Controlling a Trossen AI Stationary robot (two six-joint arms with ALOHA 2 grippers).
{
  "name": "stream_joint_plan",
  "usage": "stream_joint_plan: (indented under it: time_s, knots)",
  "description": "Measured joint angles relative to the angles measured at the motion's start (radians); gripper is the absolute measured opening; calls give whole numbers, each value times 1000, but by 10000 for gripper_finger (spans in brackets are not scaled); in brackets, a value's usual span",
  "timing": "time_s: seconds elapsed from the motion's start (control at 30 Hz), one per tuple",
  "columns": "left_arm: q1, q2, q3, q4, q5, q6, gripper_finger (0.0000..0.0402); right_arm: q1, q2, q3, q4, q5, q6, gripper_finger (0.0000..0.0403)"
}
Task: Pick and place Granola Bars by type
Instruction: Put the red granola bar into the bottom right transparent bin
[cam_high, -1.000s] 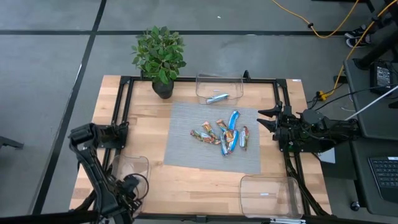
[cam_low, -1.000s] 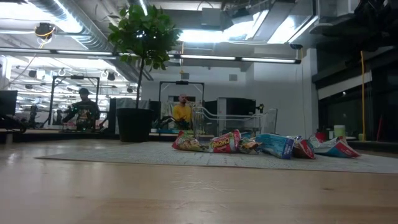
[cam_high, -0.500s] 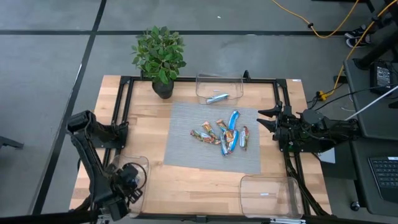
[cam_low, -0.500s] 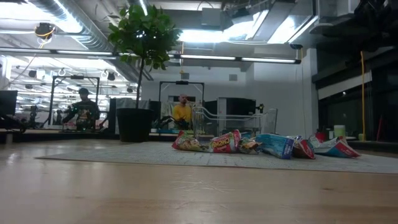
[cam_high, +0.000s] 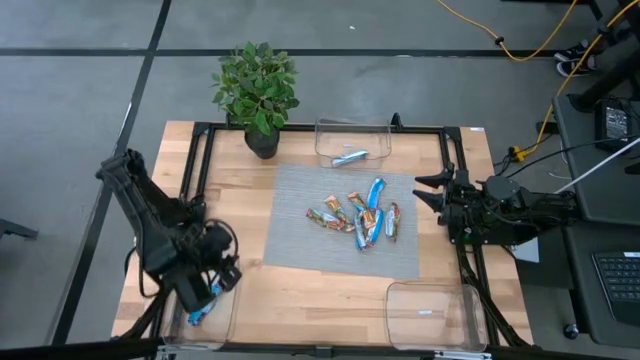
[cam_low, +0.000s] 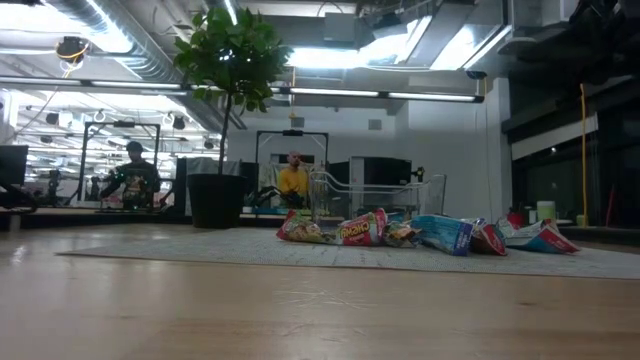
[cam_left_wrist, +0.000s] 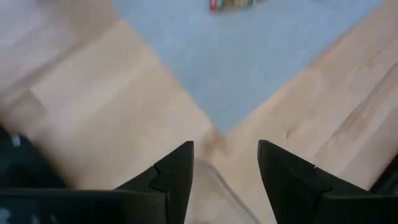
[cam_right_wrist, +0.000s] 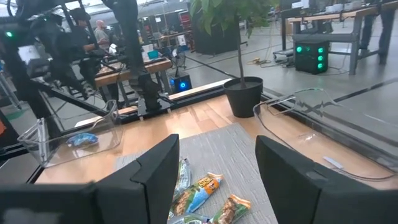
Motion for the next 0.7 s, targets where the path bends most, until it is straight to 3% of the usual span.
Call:
stream_joint_plan:
  time_s: [0.17, 0.43, 0.7]
  knots:
    - [91, -57, 0, 3, -63, 165, 169, 0, 0, 0, 0, 3, 0, 213]
    - [295, -88, 0, 53, -52, 563, 169, 0, 0, 0, 0, 3, -1, 213]
    - [511, -88, 0, 351, 101, 1114, 168, 0, 0, 0, 0, 3, -4, 213]
